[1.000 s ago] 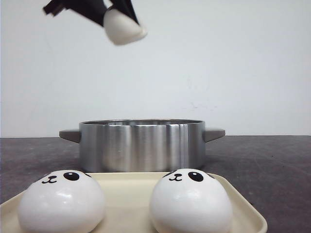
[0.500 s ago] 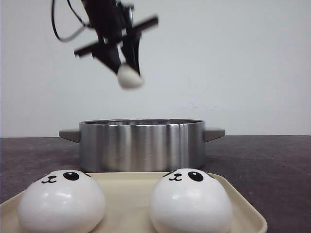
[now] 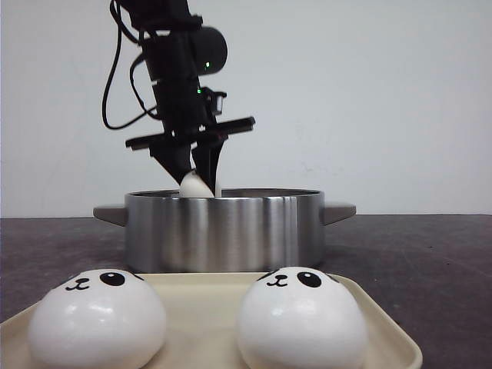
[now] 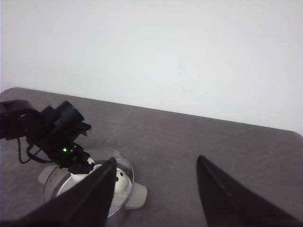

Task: Steam buns
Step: 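Carry the bun with the left gripper into the pot and release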

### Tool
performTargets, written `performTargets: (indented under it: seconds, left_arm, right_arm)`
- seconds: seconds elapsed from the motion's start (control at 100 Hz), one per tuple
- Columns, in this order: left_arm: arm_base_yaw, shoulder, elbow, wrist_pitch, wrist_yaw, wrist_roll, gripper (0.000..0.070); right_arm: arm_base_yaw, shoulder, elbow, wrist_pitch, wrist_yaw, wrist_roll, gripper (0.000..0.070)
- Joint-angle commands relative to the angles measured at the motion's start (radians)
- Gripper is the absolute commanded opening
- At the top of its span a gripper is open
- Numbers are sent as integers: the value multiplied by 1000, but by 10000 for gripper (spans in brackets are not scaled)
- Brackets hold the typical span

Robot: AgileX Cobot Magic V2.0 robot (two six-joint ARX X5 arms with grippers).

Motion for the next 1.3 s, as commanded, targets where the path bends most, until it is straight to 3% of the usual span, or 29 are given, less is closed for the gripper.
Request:
performTargets:
  seconds: [0.0, 0.73, 0.78, 0.91, 0.96, 1.16, 1.29]
  left_arm:
    - [6, 42, 30, 3, 15, 16, 14]
    - [32, 109, 30, 45, 71, 15, 49]
    - [32, 114, 30, 43, 71, 15, 123]
    - [32, 118, 30, 59, 71, 15, 404]
    - [32, 118, 30, 64, 71, 15, 444]
    - [32, 118, 30, 52, 71, 14, 457]
    - [32, 118, 38, 35, 71, 11, 662]
  right_arm:
    - [11, 9, 21, -66, 5, 18, 325]
    - [11, 9, 21, -68, 5, 71, 326]
    - [11, 9, 21, -68, 5, 75, 326]
    - [11, 9, 21, -68, 4, 82, 326]
    - [11, 9, 21, -68, 3, 86, 326]
    - [11, 9, 21, -68, 3, 100, 326]
    - [11, 9, 21, -69, 3, 100, 325]
